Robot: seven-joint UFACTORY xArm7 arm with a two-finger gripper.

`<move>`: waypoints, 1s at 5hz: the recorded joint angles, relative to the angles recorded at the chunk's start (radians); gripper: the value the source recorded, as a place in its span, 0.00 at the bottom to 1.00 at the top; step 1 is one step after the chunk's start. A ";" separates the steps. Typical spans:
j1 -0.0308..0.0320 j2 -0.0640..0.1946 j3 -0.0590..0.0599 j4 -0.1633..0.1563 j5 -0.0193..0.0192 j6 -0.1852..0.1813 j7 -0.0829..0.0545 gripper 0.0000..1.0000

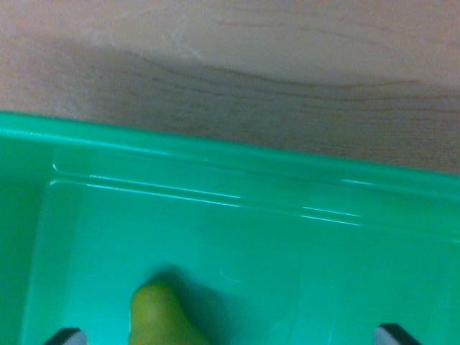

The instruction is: Pick fruit

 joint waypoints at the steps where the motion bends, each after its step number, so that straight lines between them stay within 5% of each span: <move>1: 0.0069 0.011 0.005 -0.043 -0.0025 -0.047 -0.027 0.00; 2: 0.0069 0.011 0.005 -0.043 -0.0025 -0.047 -0.027 0.00; 4: 0.0203 0.033 0.015 -0.127 -0.0073 -0.140 -0.079 0.00; 5: 0.0138 0.022 0.010 -0.086 -0.0050 -0.095 -0.053 0.00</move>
